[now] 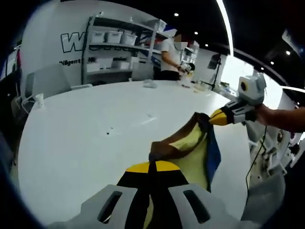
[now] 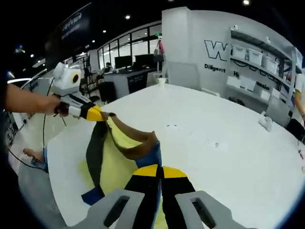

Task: Fold the garment on the visible template until the final outline fits inside the template.

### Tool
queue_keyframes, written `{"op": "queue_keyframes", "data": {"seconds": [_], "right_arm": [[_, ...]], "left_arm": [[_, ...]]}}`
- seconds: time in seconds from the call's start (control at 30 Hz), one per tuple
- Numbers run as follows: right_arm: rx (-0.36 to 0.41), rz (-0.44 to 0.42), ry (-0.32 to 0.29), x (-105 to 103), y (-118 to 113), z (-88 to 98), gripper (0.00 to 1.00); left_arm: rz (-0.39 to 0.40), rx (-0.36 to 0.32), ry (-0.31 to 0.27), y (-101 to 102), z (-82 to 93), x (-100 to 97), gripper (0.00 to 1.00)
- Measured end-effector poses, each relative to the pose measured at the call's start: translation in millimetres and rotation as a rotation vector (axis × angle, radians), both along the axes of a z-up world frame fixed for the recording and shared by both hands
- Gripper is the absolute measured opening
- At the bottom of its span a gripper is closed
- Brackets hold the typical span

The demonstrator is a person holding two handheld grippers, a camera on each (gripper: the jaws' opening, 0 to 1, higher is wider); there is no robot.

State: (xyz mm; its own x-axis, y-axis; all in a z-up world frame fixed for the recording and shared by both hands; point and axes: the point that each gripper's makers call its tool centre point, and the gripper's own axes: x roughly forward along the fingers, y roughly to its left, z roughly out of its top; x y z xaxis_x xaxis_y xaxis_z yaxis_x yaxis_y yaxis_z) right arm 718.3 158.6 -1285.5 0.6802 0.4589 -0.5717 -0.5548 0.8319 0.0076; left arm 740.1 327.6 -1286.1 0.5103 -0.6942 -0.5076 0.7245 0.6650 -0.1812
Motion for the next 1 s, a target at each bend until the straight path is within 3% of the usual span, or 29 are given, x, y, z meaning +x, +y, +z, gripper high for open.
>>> {"op": "queue_keyframes", "data": {"seconds": [0.43, 0.67, 0.8, 1.0], "right_arm": [[-0.026, -0.040, -0.045, 33.9, -7.6, -11.4, 0.00], [-0.027, -0.054, -0.087, 50.1, -12.8, -4.5, 0.00], [-0.026, -0.055, -0.100, 61.0, -11.4, -2.5, 0.00], [-0.050, -0.042, -0.103, 72.1, -8.9, -8.3, 0.00]], "left_arm": [[0.028, 0.046, -0.056, -4.2, -5.6, 30.4, 0.00], [0.065, -0.015, -0.040, -6.2, 3.9, 44.3, 0.00], [0.085, -0.014, -0.049, -5.5, 2.6, 53.5, 0.00], [0.089, 0.042, -0.088, -3.7, -7.7, 67.4, 0.00]]}}
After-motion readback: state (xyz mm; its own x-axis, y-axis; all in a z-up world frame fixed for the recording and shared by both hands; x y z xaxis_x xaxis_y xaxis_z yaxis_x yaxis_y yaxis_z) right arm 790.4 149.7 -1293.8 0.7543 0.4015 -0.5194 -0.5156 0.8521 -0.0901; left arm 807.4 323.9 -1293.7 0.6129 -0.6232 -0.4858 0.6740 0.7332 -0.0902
